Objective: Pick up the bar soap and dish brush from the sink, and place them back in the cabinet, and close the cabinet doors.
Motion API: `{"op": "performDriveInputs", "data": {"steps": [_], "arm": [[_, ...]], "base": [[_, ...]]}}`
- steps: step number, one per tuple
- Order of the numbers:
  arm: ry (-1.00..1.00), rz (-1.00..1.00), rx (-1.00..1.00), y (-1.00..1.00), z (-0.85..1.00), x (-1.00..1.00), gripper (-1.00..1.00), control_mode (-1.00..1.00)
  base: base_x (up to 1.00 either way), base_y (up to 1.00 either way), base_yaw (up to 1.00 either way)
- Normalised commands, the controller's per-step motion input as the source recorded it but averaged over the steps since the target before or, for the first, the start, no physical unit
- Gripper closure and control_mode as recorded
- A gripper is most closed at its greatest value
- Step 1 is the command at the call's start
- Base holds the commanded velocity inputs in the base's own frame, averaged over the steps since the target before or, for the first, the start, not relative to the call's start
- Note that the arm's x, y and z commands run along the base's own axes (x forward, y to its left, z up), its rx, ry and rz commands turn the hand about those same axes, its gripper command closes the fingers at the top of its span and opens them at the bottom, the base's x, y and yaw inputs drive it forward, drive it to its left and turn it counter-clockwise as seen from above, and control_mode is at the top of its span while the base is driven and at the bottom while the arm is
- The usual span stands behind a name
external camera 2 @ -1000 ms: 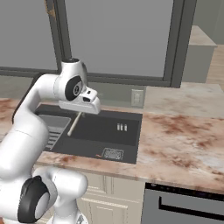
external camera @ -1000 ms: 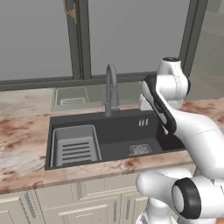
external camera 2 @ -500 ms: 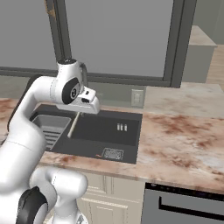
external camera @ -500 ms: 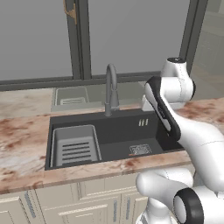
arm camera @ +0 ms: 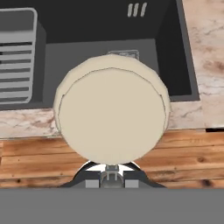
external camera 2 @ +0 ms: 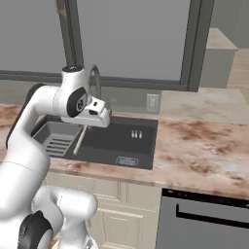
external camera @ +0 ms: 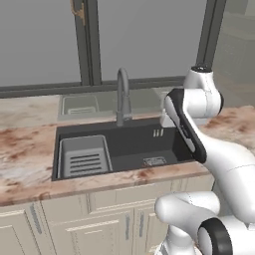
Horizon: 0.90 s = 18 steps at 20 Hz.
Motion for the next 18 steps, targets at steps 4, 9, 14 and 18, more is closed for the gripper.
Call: {"op": "performDriveInputs", "data": {"steps": [4,9,14,18], "arm": [[0.0,0.0,0.0,0.0,0.0,0.0,1.0,1.0],[0.0,0.0,0.0,0.0,0.0,0.0,1.0,1.0],[0.0,0.0,0.0,0.0,0.0,0.0,1.0,1.0],[0.0,0.0,0.0,0.0,0.0,0.0,1.0,1.0]], "base": [[-0.47,-0.02,-0.25],[-0.3,0.0,-0.37],[-0.08,0.0,-0.42],[-0.03,0.0,-0.48]]}}
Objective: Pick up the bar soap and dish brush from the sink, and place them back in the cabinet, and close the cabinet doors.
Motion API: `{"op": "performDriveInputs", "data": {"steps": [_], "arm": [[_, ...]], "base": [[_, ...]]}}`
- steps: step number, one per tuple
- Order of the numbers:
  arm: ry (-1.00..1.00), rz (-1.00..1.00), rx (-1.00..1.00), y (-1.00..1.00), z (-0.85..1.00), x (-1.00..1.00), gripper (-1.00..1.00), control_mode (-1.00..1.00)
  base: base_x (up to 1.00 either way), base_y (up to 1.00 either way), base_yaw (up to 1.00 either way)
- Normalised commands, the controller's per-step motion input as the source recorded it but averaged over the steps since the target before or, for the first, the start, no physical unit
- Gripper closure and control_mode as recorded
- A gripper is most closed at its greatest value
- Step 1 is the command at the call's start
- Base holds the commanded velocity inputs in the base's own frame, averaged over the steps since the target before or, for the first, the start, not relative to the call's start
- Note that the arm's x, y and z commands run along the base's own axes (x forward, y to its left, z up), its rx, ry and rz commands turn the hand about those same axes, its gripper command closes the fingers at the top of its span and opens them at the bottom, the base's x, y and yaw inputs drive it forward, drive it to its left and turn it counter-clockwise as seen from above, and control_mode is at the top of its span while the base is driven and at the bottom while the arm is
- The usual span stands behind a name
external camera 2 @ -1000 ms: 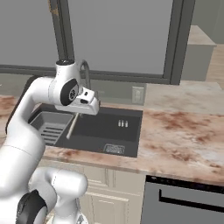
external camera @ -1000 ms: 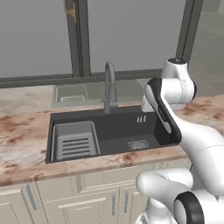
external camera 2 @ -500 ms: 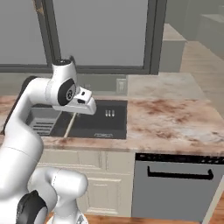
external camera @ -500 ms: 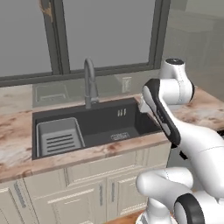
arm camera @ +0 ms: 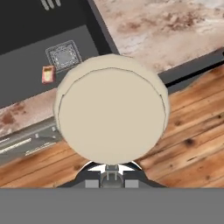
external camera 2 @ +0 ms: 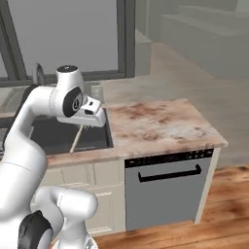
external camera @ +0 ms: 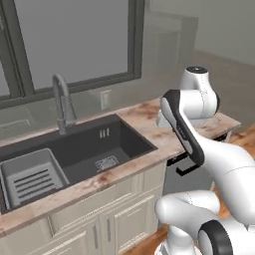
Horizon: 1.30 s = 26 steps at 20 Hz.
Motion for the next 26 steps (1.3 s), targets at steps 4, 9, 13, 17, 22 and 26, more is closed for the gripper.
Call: {"op": "performDriveInputs", "data": {"steps": [4,9,13,17,22,26], "arm": [[0.0,0.0,0.0,0.0,0.0,0.0,1.0,1.0],[0.0,0.0,0.0,0.0,0.0,0.0,1.0,1.0],[0.0,0.0,0.0,0.0,0.0,0.0,1.0,1.0],[0.0,0.0,0.0,0.0,0.0,0.0,1.0,1.0],[0.0,0.0,0.0,0.0,0.0,0.0,1.0,1.0],[0.0,0.0,0.0,0.0,0.0,0.0,1.0,1.0]], "base": [[0.0,-0.02,-0.52],[0.0,-0.25,-0.46],[0.0,-0.31,-0.44],[0.07,-0.29,-0.45],[0.21,-0.45,-0.42],[0.33,-0.49,-0.4]]}}
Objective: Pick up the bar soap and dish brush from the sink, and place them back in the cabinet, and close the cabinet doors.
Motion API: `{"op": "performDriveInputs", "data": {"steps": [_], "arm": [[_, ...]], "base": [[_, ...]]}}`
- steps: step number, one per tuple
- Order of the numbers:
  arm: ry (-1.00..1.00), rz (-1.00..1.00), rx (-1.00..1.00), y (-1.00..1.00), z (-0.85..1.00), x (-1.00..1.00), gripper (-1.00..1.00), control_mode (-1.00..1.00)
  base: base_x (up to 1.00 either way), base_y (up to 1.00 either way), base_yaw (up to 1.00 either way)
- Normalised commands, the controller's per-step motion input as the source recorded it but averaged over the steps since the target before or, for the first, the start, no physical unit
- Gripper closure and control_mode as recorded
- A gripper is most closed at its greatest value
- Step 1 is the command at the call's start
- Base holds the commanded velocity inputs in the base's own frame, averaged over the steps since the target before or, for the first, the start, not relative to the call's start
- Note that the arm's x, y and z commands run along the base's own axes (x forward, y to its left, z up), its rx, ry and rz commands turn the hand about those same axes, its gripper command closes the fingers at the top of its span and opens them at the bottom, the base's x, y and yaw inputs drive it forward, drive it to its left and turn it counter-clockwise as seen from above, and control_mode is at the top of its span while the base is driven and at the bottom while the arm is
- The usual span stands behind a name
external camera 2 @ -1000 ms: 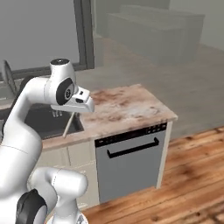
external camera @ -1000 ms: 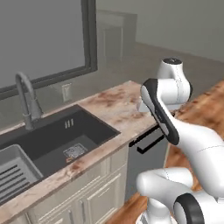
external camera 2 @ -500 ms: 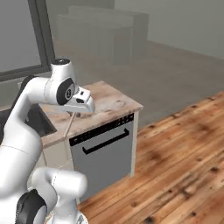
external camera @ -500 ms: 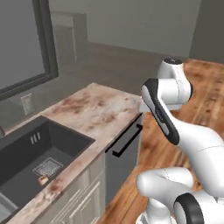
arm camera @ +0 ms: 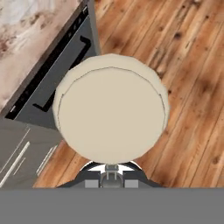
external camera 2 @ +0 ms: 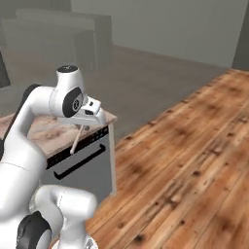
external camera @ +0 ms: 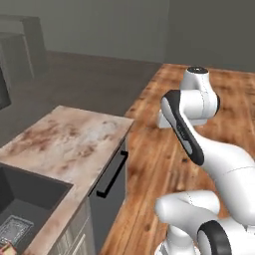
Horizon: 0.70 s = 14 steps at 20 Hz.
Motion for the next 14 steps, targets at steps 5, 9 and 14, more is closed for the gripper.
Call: {"op": "performDriveInputs", "data": {"steps": [5,9,14], "arm": [[0.0,0.0,0.0,0.0,0.0,0.0,1.0,1.0],[0.0,0.0,0.0,0.0,0.0,0.0,1.0,1.0],[0.0,0.0,0.0,0.0,0.0,0.0,1.0,1.0]], "base": [[0.41,-0.45,-0.47],[0.32,-0.47,-0.55],[0.32,-0.38,-0.54]]}}
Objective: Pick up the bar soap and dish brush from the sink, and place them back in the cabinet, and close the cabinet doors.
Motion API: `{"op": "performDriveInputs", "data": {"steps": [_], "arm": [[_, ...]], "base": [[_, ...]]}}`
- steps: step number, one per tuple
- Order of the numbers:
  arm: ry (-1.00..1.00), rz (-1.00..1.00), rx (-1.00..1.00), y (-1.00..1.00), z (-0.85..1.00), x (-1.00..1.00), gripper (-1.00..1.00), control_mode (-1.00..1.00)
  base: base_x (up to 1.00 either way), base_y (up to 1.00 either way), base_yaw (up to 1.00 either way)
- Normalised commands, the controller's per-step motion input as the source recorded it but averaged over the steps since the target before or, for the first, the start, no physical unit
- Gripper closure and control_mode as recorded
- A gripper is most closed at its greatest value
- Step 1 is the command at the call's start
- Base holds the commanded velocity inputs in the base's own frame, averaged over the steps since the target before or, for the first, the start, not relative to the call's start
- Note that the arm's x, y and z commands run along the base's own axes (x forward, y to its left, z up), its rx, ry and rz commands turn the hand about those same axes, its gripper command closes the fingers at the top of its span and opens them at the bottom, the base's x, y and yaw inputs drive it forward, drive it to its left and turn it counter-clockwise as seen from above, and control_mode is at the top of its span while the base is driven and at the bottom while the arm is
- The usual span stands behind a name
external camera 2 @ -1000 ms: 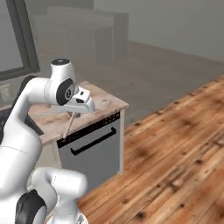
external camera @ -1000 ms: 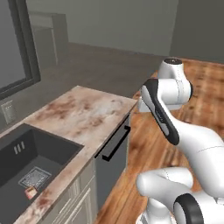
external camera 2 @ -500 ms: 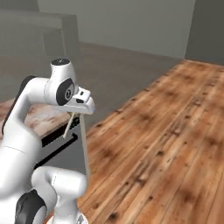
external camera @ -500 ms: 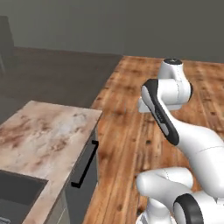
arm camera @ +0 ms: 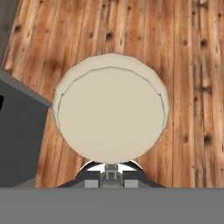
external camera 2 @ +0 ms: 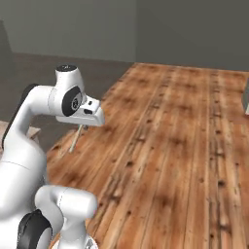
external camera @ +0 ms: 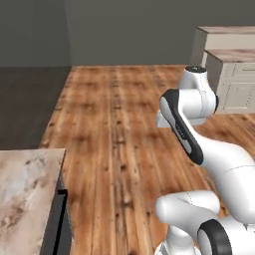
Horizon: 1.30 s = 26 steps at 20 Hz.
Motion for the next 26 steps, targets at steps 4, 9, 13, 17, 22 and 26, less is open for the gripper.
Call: {"op": "performDriveInputs", "data": {"steps": [4,9,13,17,22,26], "arm": [[0.0,0.0,0.0,0.0,0.0,0.0,1.0,1.0],[0.0,0.0,0.0,0.0,0.0,0.0,1.0,1.0],[0.0,0.0,0.0,0.0,0.0,0.0,1.0,1.0],[0.0,0.0,0.0,0.0,0.0,0.0,1.0,1.0],[0.0,0.0,0.0,0.0,0.0,0.0,1.0,1.0],[0.0,0.0,0.0,0.0,0.0,0.0,1.0,1.0]], "base": [[0.32,-0.32,-0.51],[0.22,-0.27,-0.54],[0.24,-0.19,-0.57],[0.17,-0.19,-0.58],[0.17,-0.13,-0.6],[0.15,-0.1,-0.56]]}}
